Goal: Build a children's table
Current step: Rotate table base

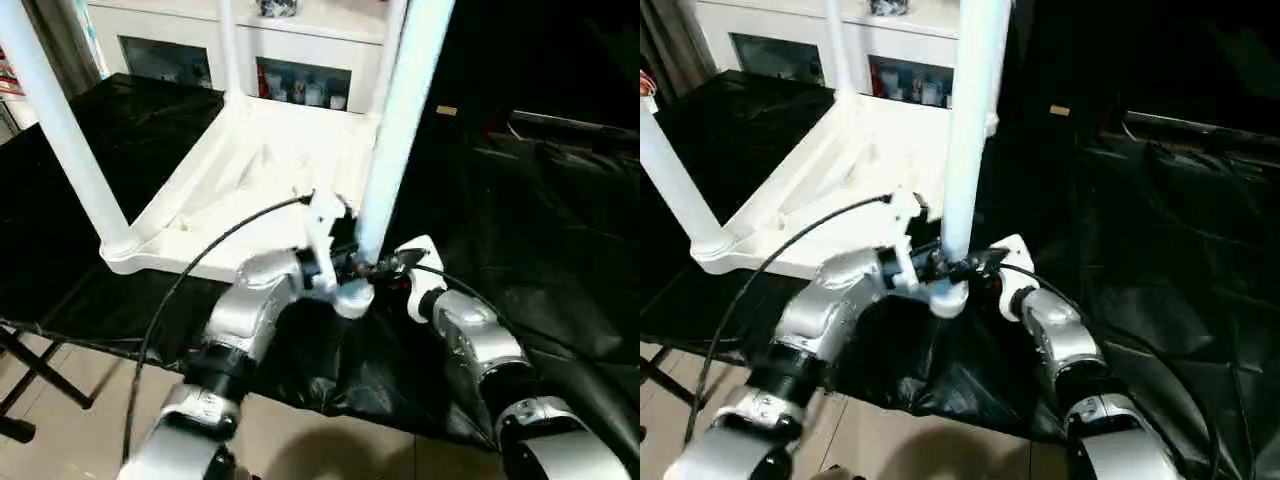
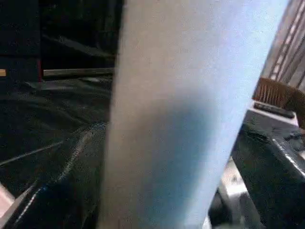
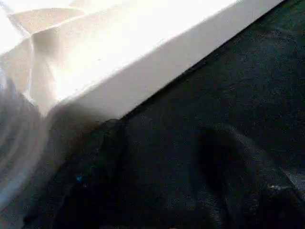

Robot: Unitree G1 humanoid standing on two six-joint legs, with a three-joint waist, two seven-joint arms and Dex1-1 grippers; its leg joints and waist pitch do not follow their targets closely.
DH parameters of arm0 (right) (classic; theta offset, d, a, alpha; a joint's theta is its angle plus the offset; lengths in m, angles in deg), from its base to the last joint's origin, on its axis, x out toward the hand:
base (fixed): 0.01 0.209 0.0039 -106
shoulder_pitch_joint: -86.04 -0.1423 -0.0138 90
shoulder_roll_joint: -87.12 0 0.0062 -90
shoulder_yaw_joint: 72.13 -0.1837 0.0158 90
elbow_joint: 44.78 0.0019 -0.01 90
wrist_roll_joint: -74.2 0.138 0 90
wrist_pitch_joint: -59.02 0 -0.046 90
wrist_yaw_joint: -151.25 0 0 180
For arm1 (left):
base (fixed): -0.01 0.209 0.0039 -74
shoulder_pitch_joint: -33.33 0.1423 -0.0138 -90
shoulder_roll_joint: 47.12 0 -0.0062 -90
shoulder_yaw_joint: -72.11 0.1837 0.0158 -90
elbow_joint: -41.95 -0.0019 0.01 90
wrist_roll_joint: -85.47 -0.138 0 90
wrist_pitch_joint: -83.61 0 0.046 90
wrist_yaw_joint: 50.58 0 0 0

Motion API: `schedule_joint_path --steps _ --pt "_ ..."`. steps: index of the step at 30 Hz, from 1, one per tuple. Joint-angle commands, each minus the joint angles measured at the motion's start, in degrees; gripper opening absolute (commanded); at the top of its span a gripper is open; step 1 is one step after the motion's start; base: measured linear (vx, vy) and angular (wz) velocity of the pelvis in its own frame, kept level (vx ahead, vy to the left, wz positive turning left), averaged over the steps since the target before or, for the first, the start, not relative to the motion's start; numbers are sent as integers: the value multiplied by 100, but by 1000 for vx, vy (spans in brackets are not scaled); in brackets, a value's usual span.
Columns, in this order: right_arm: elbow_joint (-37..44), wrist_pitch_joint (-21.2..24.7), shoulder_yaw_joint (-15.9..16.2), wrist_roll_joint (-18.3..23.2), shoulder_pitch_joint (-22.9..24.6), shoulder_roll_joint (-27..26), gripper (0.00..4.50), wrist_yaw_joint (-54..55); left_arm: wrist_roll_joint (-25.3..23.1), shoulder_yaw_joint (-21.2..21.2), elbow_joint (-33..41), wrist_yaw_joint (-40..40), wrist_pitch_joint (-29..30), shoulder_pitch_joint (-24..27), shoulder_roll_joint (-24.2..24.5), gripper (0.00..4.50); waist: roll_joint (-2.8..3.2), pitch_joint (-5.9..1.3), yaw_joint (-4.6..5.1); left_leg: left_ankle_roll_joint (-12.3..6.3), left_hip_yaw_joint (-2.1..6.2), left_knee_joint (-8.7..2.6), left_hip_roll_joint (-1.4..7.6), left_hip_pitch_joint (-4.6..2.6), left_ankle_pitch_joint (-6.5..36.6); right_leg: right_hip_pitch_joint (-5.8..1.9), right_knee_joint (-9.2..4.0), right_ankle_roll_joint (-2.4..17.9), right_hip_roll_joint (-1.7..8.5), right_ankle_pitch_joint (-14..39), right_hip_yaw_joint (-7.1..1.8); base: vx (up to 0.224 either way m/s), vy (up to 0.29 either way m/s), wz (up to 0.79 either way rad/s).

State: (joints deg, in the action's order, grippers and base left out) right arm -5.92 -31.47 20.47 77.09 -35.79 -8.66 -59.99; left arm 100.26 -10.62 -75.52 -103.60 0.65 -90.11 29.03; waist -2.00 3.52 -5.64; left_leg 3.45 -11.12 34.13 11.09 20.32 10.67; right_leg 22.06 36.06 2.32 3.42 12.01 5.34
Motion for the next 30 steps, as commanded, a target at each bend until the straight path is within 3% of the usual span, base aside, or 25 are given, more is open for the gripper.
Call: schedule_joint_path --steps 1,3,5,6,9,10,12,13,14,15,16,17,19,23,25,26,27,29,30 --pt "225 -24 -112 128 81 350 312 -422 -50 91 212 -608 55 202 375 448 15 -391 -75 -302 157 -383 296 -17 741 -311 -457 1102 611 661 -395 0 0 0" --pt "496 -17 -35 112 245 615 312 -781 -57 216 170 -1111 73 277 752 448 44 -397 -87 -345 144 -374 298 -28 678 -293 -412 1145 573 364 -393 0 0 0" --pt "703 -1 10 93 362 809 312 -997 -106 300 20 -1452 22 254 1028 448 116 -409 -134 -355 131 -357 295 -33 628 -292 -388 1175 555 130 -392 0 0 0" --pt "819 20 20 100 421 910 312 -1109 -187 338 -105 -1566 -77 215 1155 448 99 -402 -141 -369 126 -358 283 -30 685 -295 -400 1168 533 109 -383 0 0 0" --pt "1299 120 22 172 672 1346 312 -1642 -550 480 -749 -1832 -544 -60 1557 431 145 -385 -168 -339 131 -364 278 -35 881 -293 -451 1156 562 467 -378 0 0 0" --pt "1299 120 22 172 672 1346 312 -1642 -550 480 -749 -1832 -544 -60 1557 431 137 -382 -217 -326 120 -359 287 -64 982 -284 -480 1081 565 654 -391 0 0 0" --pt "1735 152 43 249 918 1693 312 -2046 -875 595 -1381 -1859 -973 -382 1725 403 169 -377 -253 -276 138 -372 290 -47 990 -294 -486 1005 569 789 -387 0 0 0" --pt "1864 173 44 285 990 1768 312 -2138 -922 600 -1524 -1836 -1053 -464 1734 395 158 -366 -268 -302 127 -367 274 -59 1019 -285 -526 940 547 861 -386 0 0 0" --pt "2029 197 45 327 1082 1854 312 -2236 -968 601 -1690 -1800 -1137 -562 1736 395 183 -379 -285 -282 139 -361 284 -66 1022 -294 -497 934 565 831 -391 0 0 0" --pt "2206 244 47 377 1177 1931 312 -2319 -981 604 -1822 -1786 -1199 -642 1738 386 171 -389 -293 -290 149 -363 284 -35 961 -316 -479 926 576 744 -387 0 0 0" --pt "2456 337 49 426 1319 2046 312 -2451 -1052 621 -2061 -1776 -1351 -789 1723 378 205 -390 -300 -335 149 -357 274 -41 960 -305 -517 917 555 693 -373 0 0 0" --pt "2522 353 55 434 1358 2078 312 -2491 -1059 622 -2130 -1788 -1379 -835 1710 378 174 -401 -302 -346 151 -351 277 -39 960 -318 -487 946 556 595 -375 0 0 0" --pt "2992 481 87 481 1647 2305 312 -2769 -1130 636 -2680 -1847 -1628 -1185 1599 357 186 -421 -322 -457 161 -326 267 2 809 -344 -456 1015 577 361 -364 0 0 0" --pt "3286 630 75 496 1815 2404 312 -2826 -1328 756 -3153 -1901 -1918 -1450 1543 325 170 -403 -326 -517 155 -317 237 25 770 -346 -508 928 563 618 -340 0 0 0" --pt "3485 754 70 554 1921 2458 312 -2838 -1441 778 -3407 -1835 -2055 -1586 1483 306 230 -406 -317 -508 156 -306 227 15 814 -344 -533 879 554 728 -337 0 0 0" --pt "3576 809 67 577 1966 2480 312 -2836 -1483 774 -3523 -1808 -2120 -1642 1456 307 214 -415 -314 -506 155 -307 229 13 819 -352 -535 869 559 737 -337 0 0 0" --pt "3781 923 51 610 2068 2521 312 -2820 -1664 876 -3789 -1833 -2259 -1764 1432 304 280 -413 -317 -538 161 -301 222 15 803 -335 -552 834 547 804 -327 0 0 0" --pt "3876 981 37 618 2115 2535 312 -2811 -1749 931 -3909 -1864 -2324 -1812 1433 293 277 -426 -313 -525 174 -310 241 4 846 -339 -548 823 545 794 -325 0 0 0" --pt "3950 1033 13 615 2151 2543 312 -2776 -1855 994 -4016 -1790 -2378 -1863 1454 262 291 -429 -310 -513 173 -308 242 7 852 -335 -550 839 544 755 -321 0 0 0"
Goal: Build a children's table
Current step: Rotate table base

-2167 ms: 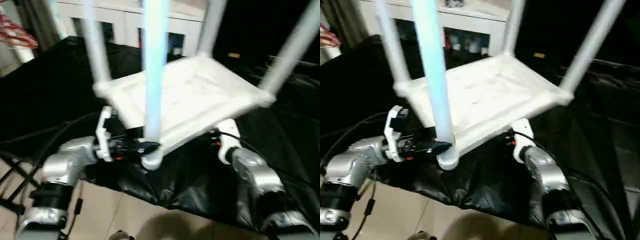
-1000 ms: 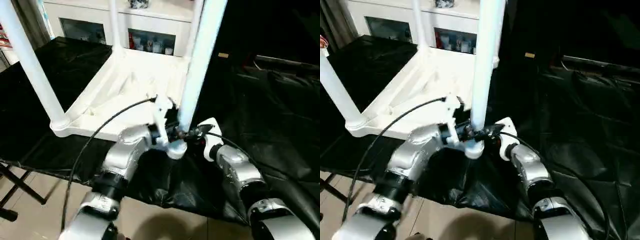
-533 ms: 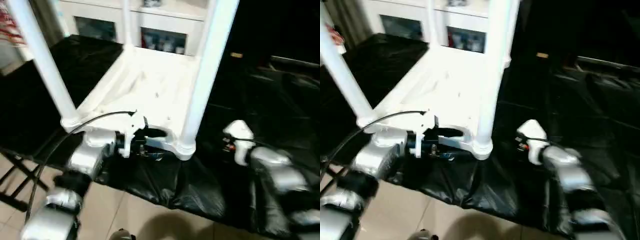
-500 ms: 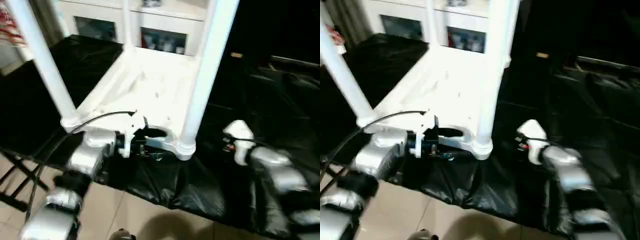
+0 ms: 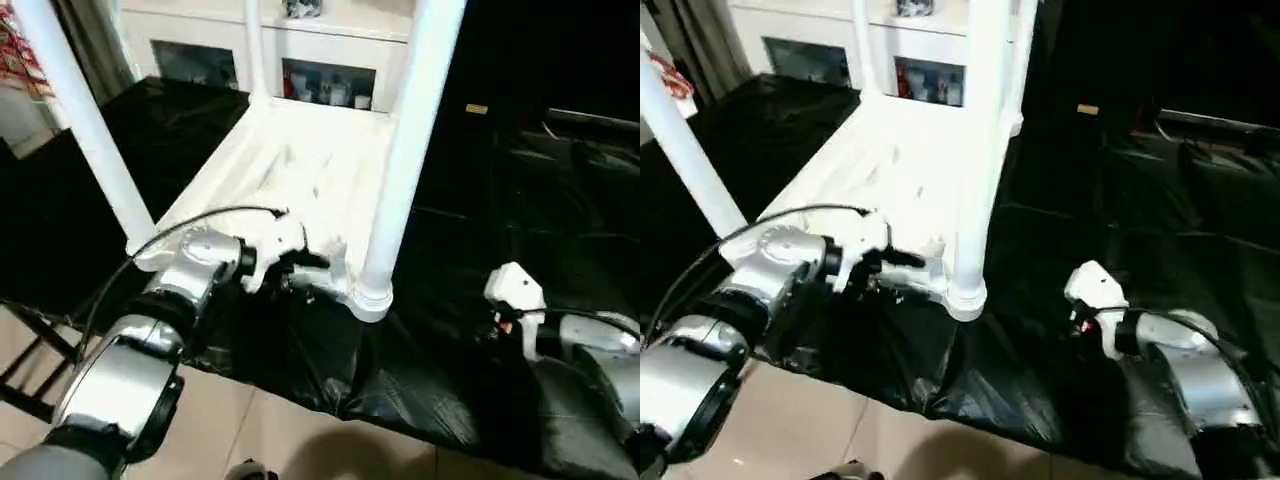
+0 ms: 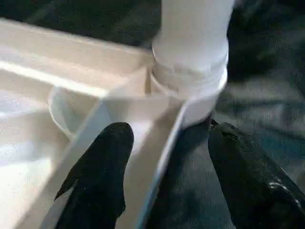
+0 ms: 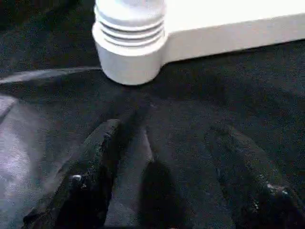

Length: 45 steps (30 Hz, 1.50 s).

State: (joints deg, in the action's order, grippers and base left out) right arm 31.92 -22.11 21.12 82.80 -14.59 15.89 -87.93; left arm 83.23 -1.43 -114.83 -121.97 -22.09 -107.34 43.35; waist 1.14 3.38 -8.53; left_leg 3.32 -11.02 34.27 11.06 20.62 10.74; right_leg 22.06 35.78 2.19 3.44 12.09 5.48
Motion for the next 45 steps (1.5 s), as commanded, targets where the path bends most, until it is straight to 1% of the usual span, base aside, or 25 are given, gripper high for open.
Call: schedule_joint_path --steps 1,4,6,8,10,14,21,23,25,27,28,30,31,32,33,34,35,36,37,38,40,41,43,44,45 --pt "215 128 -79 46 58 98 312 36 -199 92 -169 101 -140 -183 31 260 15 -420 -26 -493 169 -315 234 -17 826 -338 -510 882 540 722 -328 0 0 0" --pt "348 207 -139 62 139 139 312 54 -302 113 -357 223 -241 -280 46 224 8 -427 -35 -510 165 -303 229 -8 768 -352 -512 891 544 648 -329 0 0 0" --pt "431 262 -169 96 228 175 312 76 -414 129 -475 361 -300 -317 62 216 26 -432 -43 -554 167 -296 231 4 701 -351 -501 929 541 552 -319 0 0 0" --pt "468 291 -176 110 257 183 312 100 -446 114 -538 382 -331 -338 57 193 28 -432 -40 -576 168 -292 234 9 686 -346 -494 940 536 490 -316 0 0 0" --pt "474 329 -178 122 283 174 312 140 -481 75 -644 436 -355 -374 43 180 33 -426 -37 -587 168 -297 229 13 725 -343 -517 888 550 656 -304 0 0 0" --pt "503 386 -148 118 298 155 312 166 -549 34 -755 475 -404 -414 28 149 48 -424 -45 -567 172 -300 238 4 761 -329 -531 907 546 736 -303 0 0 0" --pt "554 433 -94 157 288 141 312 200 -604 -22 -844 429 -386 -433 -12 94 47 -441 -54 -629 182 -292 245 23 654 -346 -495 976 564 452 -300 0 0 0" --pt "563 438 -82 155 293 136 312 207 -631 -2 -858 385 -376 -429 -18 92 41 -443 -56 -639 182 -293 244 27 633 -349 -495 962 565 469 -298 0 0 0" --pt "571 443 -72 161 290 130 312 194 -696 51 -877 374 -351 -416 -9 65 36 -448 -52 -650 185 -293 249 34 609 -357 -487 959 572 446 -295 0 0 0" --pt "574 434 -47 158 262 117 312 183 -1001 265 -916 507 -293 -375 41 55 3 -449 -34 -685 185 -295 253 32 582 -352 -480 955 573 403 -296 0 0 0" --pt "574 434 -47 158 262 117 312 183 -1001 265 -916 507 -293 -375 41 55 15 -447 -31 -690 185 -294 252 35 577 -352 -481 947 578 425 -297 0 0 0" --pt "553 425 -18 160 218 101 312 164 -1101 329 -928 562 -162 -360 55 37 -17 -432 -16 -698 177 -297 234 46 572 -359 -497 894 576 598 -287 0 0 0" --pt "532 410 5 159 176 74 312 159 -1087 306 -926 555 -36 -352 53 37 -26 -418 -11 -696 165 -299 224 44 602 -348 -525 832 573 812 -282 0 0 0" --pt "507 394 15 180 124 25 312 162 -1043 260 -924 522 133 -337 50 35 -16 -413 -13 -689 165 -301 221 42 614 -345 -538 808 579 931 -279 0 0 0" --pt "492 386 15 199 93 -7 312 164 -1013 233 -922 499 239 -327 48 25 -34 -405 -6 -674 166 -308 213 51 614 -348 -556 748 582 1154 -271 0 0 0" --pt "492 386 15 199 93 -7 312 164 -1013 233 -922 499 239 -327 48 21 -25 -401 -2 -661 168 -315 217 47 623 -343 -568 724 584 1263 -269 0 0 0" --pt "469 411 -3 251 42 -67 312 174 -938 164 -917 428 449 -299 40 20 -52 -403 -2 -655 169 -316 217 49 613 -346 -588 671 585 1372 -274 0 0 0" --pt "441 446 -22 327 -31 -150 330 175 -824 57 -897 310 724 -234 25 18 -71 -406 -7 -651 163 -319 220 37 591 -338 -573 694 587 1361 -283 0 0 0" --pt "423 480 -39 396 -91 -220 340 174 -720 -29 -854 162 920 -135 10 14 -67 -403 -5 -664 166 -323 221 48 560 -339 -565 718 587 1340 -279 0 0 0" --pt "418 491 -44 419 -110 -243 347 173 -687 -55 -838 114 986 -97 7 10 -68 -405 9 -669 173 -325 216 69 519 -352 -553 740 595 1311 -268 0 0 0" --pt "400 543 -37 496 -171 -308 350 126 -636 -88 -736 49 1063 99 16 8 -91 -413 3 -686 166 -323 226 39 523 -320 -558 748 590 1271 -285 0 0 0" --pt "426 594 -14 551 -188 -332 359 52 -616 -108 -637 111 1116 250 24 6 -77 -417 -8 -718 171 -325 250 40 502 -317 -529 825 607 1124 -295 0 0 0" --pt "469 637 38 599 -219 -385 383 -39 -573 -136 -407 204 1098 546 51 1 -56 -417 -16 -735 165 -330 253 30 578 -297 -554 828 603 1141 -292 0 0 0" --pt "470 637 39 599 -220 -386 388 -40 -571 -137 -400 205 1096 555 52 0 -51 -424 -18 -705 177 -345 282 20 634 -299 -549 836 623 1168 -295 0 0 0" --pt "486 650 81 611 -257 -448 393 -58 -497 -187 -84 273 1038 792 69 0 -58 -417 -12 -659 175 -358 284 7 751 -284 -572 809 616 1280 -295 0 0 0"
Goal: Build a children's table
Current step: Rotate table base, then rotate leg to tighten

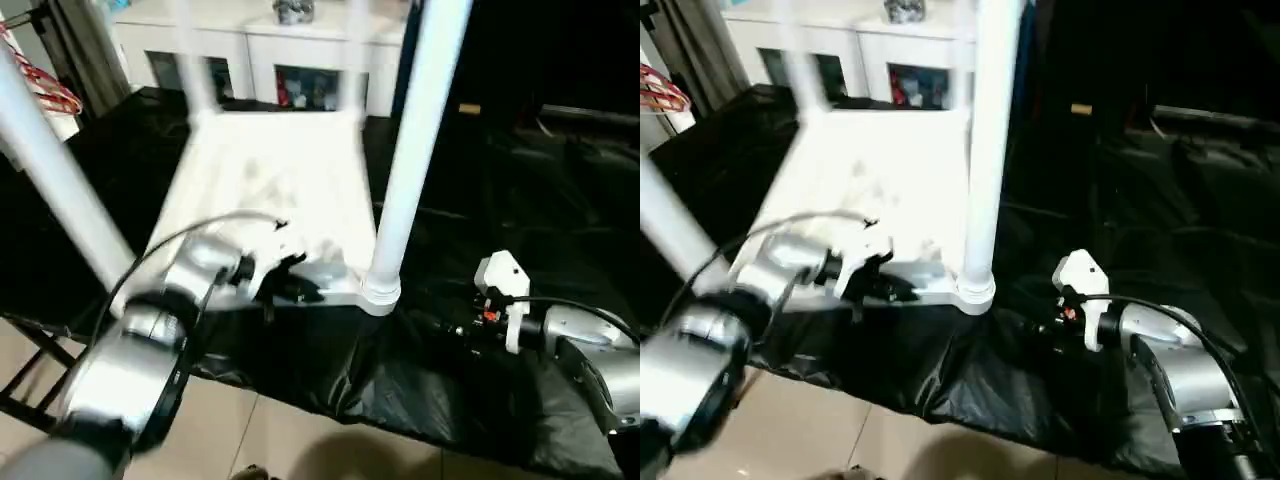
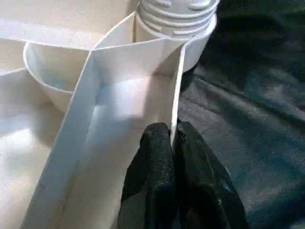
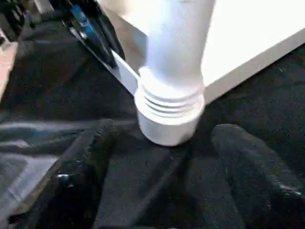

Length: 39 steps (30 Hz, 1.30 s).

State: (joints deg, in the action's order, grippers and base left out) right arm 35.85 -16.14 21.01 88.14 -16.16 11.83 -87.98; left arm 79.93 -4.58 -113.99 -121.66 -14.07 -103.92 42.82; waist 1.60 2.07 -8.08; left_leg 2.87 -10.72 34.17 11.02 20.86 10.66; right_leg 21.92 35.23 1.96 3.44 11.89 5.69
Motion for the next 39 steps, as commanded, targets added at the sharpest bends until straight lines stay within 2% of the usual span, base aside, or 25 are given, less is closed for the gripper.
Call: schedule_joint_path --steps 1,2,3,4,6,8,10,12,13,16,21,23,24,28,30,32,33,35,36,38,39 --pt "90 37 111 70 -123 -76 403 -32 -132 100 -13 263 201 554 130 0 -111 -278 -35 -534 156 -374 300 -13 902 -278 -523 817 630 1463 -313 0 0 0" --pt "86 23 123 60 -137 -99 416 -12 -109 82 83 277 172 618 134 0 -97 -268 -33 -499 154 -380 302 -41 993 -256 -547 804 631 1598 -315 0 0 0" --pt "-52 -249 225 -192 -227 -231 427 233 -18 11 471 316 231 858 139 0 -89 -261 -20 -412 158 -393 305 -65 1126 -250 -574 753 645 1842 -329 0 0 0" --pt "-52 -249 225 -192 -227 -231 432 233 -18 11 471 316 231 858 139 0 -103 -250 19 -321 171 -423 302 -48 1186 -262 -576 706 649 1938 -338 0 0 0" --pt "-229 -377 322 -368 -322 -400 437 476 66 -20 878 255 370 1092 138 0 -120 -233 24 -277 159 -432 272 -81 1290 -239 -631 558 633 2311 -334 0 0 0" --pt "-435 -459 396 -477 -457 -606 437 701 103 -22 1237 241 487 1269 133 0 -129 -239 30 -245 166 -445 285 -99 1268 -237 -627 561 651 2326 -354 0 0 0" --pt "-710 -554 482 -600 -651 -824 437 853 180 5 1643 167 532 1440 132 0 -152 -262 64 -235 170 -450 298 -90 1148 -234 -577 643 660 2130 -368 0 0 0" --pt "-818 -557 506 -632 -727 -876 437 889 198 13 1722 160 569 1462 130 0 -139 -271 79 -259 162 -448 299 -80 1032 -234 -554 704 642 1865 -375 0 0 0" --pt "-1002 -600 553 -644 -857 -964 437 897 212 33 1902 143 600 1521 141 0 -166 -299 69 -321 147 -430 306 -74 818 -244 -465 844 625 1269 -390 0 0 0" --pt "-1241 -680 585 -665 -1033 -1053 437 915 227 54 2076 123 656 1557 166 0 -148 -309 58 -396 126 -412 296 -60 644 -251 -420 967 620 840 -389 0 0 0" --pt "-1607 -889 642 -661 -1253 -1118 383 660 231 29 2396 120 841 1634 250 0 -167 -311 14 -450 114 -399 303 -46 566 -268 -380 999 629 585 -391 0 0 0" --pt "-1738 -948 669 -698 -1313 -1121 374 619 247 8 2497 120 906 1676 274 0 -166 -310 8 -437 112 -401 304 -51 585 -266 -379 998 630 629 -389 0 0 0" --pt "-1893 -1022 709 -730 -1393 -1120 365 563 277 -18 2598 115 979 1725 316 0 -189 -307 10 -434 109 -407 310 -56 597 -263 -385 993 630 652 -389 0 0 0" --pt "-2111 -1140 737 -766 -1504 -1135 325 540 307 -33 2683 97 1036 1782 392 0 -179 -290 20 -401 105 -414 301 -62 661 -258 -407 963 616 824 -393 0 0 0" --pt "-2286 -1224 753 -804 -1599 -1172 316 527 328 -67 2689 116 1080 1816 438 0 -171 -287 44 -380 106 -419 301 -63 693 -254 -410 980 615 840 -391 0 0 0" --pt "-2345 -1257 758 -825 -1623 -1194 289 538 340 -83 2702 132 1112 1827 435 0 -174 -283 59 -369 105 -419 298 -64 726 -257 -414 983 619 881 -394 0 0 0" --pt "-2361 -1243 757 -825 -1625 -1211 285 546 349 -100 2704 161 1133 1826 425 0 -155 -280 70 -361 108 -421 300 -66 747 -256 -420 969 621 921 -399 0 0 0" --pt "-2463 -1254 730 -844 -1622 -1294 280 654 379 -127 2737 287 1250 1807 355 0 -164 -279 94 -356 108 -426 303 -69 751 -253 -420 987 610 901 -398 0 0 0" --pt "-2490 -1247 719 -862 -1588 -1355 276 773 377 -147 2713 417 1285 1777 285 0 -179 -270 120 -346 107 -428 295 -64 790 -262 -432 992 616 987 -401 0 0 0" --pt "-2475 -1212 694 -889 -1510 -1471 276 1030 332 -157 2657 648 1314 1728 177 0 -166 -265 122 -333 111 -430 293 -66 812 -256 -442 980 622 1060 -401 0 0 0" --pt "-2449 -1176 673 -905 -1431 -1583 273 1271 284 -158 2610 875 1346 1685 75 0 -166 -248 147 -282 112 -442 282 -83 921 -239 -495 895 618 1387 -401 0 0 0"
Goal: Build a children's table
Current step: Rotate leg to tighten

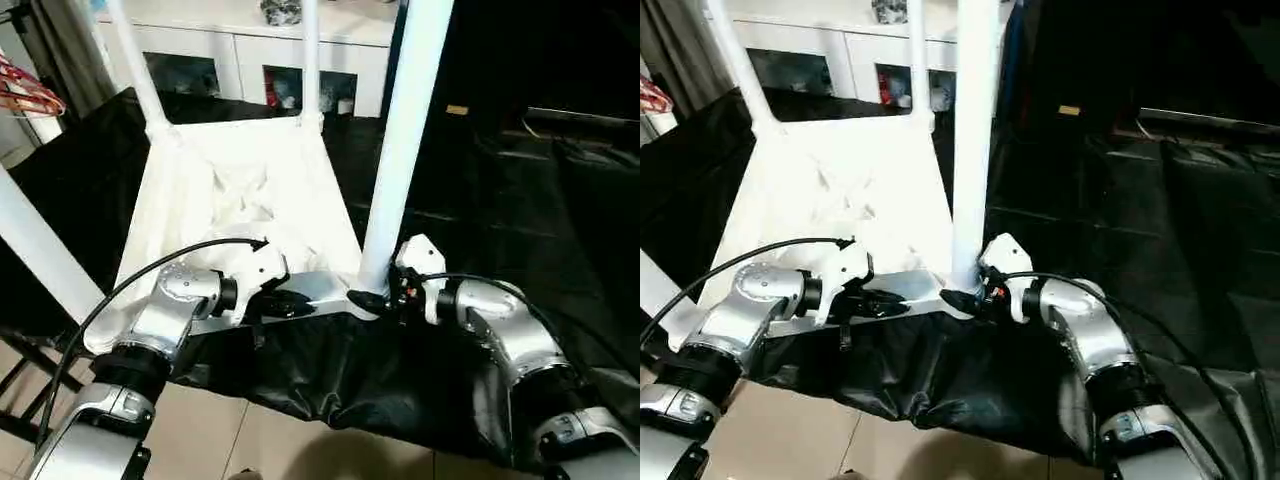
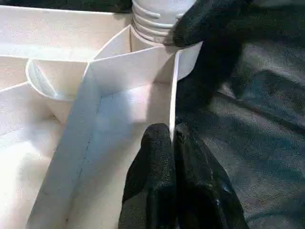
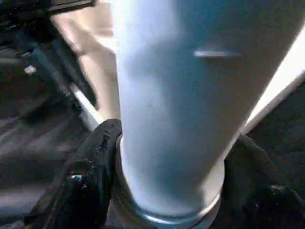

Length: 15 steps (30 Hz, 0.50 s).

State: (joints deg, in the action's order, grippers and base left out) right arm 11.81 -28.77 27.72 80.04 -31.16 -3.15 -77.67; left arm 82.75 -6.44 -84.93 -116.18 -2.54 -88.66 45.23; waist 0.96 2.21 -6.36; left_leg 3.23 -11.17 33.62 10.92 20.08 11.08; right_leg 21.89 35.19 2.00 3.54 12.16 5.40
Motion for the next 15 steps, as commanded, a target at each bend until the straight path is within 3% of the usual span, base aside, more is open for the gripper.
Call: schedule_joint_path --steps 1,4,7,9,11,13,15 --pt "-11 126 -10 -100 123 -161 272 382 -30 30 -335 468 215 127 -234 0 -104 -264 -29 -286 162 -393 299 -23 906 -236 -510 853 620 1493 -384 0 0 0" --pt "244 436 -27 -336 448 -938 272 1825 -188 120 -499 1308 352 -90 -908 0 -92 -236 -15 -182 169 -431 303 -46 1017 -198 -556 744 604 1805 -392 0 0 0" --pt "361 517 72 -379 554 -1327 272 2145 -280 202 -563 1623 342 -188 -1226 0 -64 -231 -21 -120 183 -446 298 -91 1280 -176 -630 596 640 2261 -400 0 0 0" --pt "365 454 171 -401 571 -1496 272 2166 -314 245 -605 1751 317 -236 -1369 0 -41 -210 -11 -118 197 -464 294 -106 1459 -170 -647 551 640 2421 -404 0 0 0" --pt "347 361 254 -480 551 -1527 272 2175 -305 248 -615 1798 289 -270 -1446 0 -58 -181 5 -101 204 -488 281 -136 1710 -153 -706 441 639 2776 -390 0 0 0" --pt "367 321 196 -407 526 -1548 342 2147 -296 244 -564 1795 212 -296 -1479 0 -81 -197 -3 -112 212 -493 252 -167 1776 -155 -736 338 645 3002 -386 0 0 0" --pt "579 442 26 -176 575 -1434 344 1898 -226 201 -446 1540 102 -263 -1355 0 -72 -216 -3 -222 235 -527 278 -98 1569 -193 -704 360 662 2698 -393 0 0 0"
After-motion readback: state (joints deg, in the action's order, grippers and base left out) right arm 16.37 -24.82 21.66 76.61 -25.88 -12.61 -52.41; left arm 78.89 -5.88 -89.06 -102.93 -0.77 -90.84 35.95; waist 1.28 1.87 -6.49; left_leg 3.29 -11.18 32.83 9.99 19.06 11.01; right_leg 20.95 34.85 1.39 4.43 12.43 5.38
